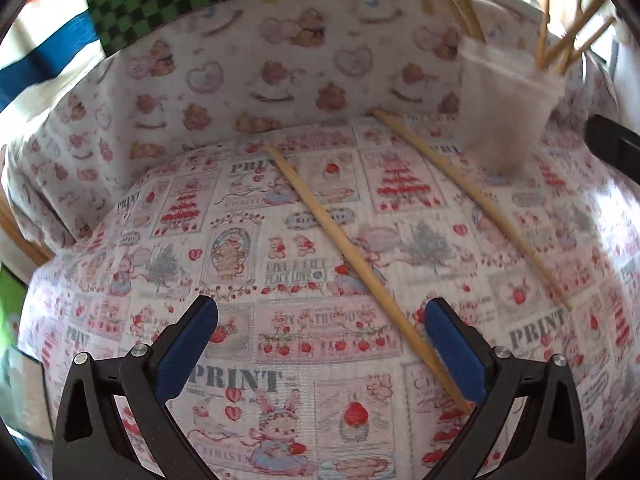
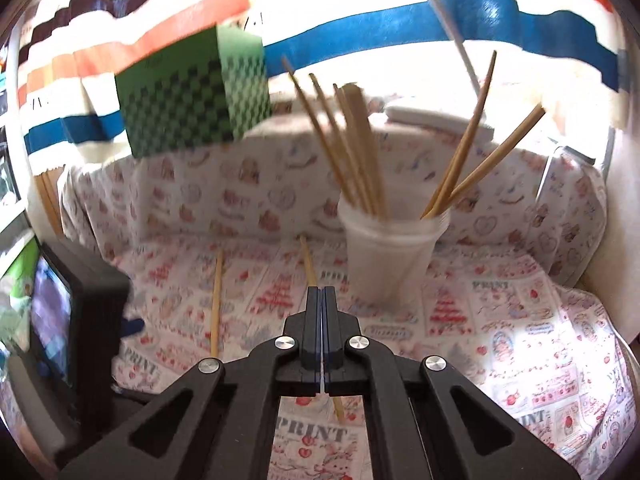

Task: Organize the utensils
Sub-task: 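Grasp a chopstick with the right tool while the left tool grasps another chopstick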

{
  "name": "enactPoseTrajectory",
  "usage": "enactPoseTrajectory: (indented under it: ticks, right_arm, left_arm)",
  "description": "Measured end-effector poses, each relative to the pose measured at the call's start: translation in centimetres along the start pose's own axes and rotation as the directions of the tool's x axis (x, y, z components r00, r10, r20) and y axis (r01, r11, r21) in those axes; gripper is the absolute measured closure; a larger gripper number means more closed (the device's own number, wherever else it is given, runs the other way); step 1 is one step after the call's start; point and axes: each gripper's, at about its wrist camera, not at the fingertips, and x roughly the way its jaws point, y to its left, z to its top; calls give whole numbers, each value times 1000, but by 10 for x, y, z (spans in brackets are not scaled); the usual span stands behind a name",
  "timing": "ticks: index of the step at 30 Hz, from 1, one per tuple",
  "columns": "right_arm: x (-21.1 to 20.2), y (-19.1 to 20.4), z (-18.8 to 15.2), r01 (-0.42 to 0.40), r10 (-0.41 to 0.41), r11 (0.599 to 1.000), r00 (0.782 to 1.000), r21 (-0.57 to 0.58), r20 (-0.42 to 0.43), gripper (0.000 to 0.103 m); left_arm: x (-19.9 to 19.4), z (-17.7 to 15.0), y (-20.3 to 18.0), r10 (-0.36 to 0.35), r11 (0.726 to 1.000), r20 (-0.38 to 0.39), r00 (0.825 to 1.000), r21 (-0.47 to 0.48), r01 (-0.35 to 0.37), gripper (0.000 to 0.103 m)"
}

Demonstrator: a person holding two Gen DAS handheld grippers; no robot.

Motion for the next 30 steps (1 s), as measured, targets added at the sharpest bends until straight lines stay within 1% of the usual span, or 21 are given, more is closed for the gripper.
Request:
enactPoseTrajectory:
  ticks: [3,4,5,7,8,9,14,16,18,20,22,23,25,28,30]
  right_arm:
    - [-4,-3,4,-4,4,1000,1000,14,8,102]
    - [-4,-5,5,-8,8,1000,1000,19,5,102]
    - [-4,-7,5,-13,13,1000,1000,26,0,102]
    - [-2,-10,7,-25,26,999,1000,46,-14,102]
    - [1,-11,7,-29,31,998,999,56,-26,102]
    - [3,-14,6,-30,33,997,999,73,-38,102]
    - [14,-26,4,-56,70,987,993,148,-95,102]
    - [18,-27,3,-53,70,988,991,145,-116,101]
    - [21,-26,2,-31,49,989,991,143,-127,101]
    - [25,-25,0,-23,42,991,989,133,-143,98]
    - [29,-25,-1,-15,36,991,986,131,-160,93]
    - [32,-24,-2,-12,34,991,985,130,-167,93]
    - [35,-24,-3,-9,31,992,984,125,-175,93]
    - [37,-24,-4,13,7,994,985,113,-173,93]
    - [40,-24,-4,22,-2,994,983,109,-182,93]
  left_arm:
    - [5,0,8,-48,996,-31,998,-79,46,0]
    - [7,0,9,-56,994,-33,998,-96,53,1]
    - [8,0,14,-52,995,-30,998,-92,49,3]
    - [5,1,13,-59,995,-16,998,-83,57,14]
    - [3,1,14,-61,995,-10,998,-77,60,24]
    - [2,1,14,-66,995,-8,998,-70,65,31]
    - [-2,1,16,-71,995,-23,997,-73,69,34]
    - [1,2,17,-65,995,-21,998,-81,63,36]
    - [1,2,19,-58,995,-19,998,-87,56,46]
    - [4,2,24,-57,995,-12,998,-88,55,51]
    - [5,2,27,-42,995,3,999,-94,42,51]
    - [6,2,28,-37,995,9,999,-89,38,50]
    - [7,3,32,-46,994,8,999,-102,47,52]
    - [7,3,37,-37,994,7,999,-104,38,63]
    - [5,3,37,-42,994,3,999,-103,42,82]
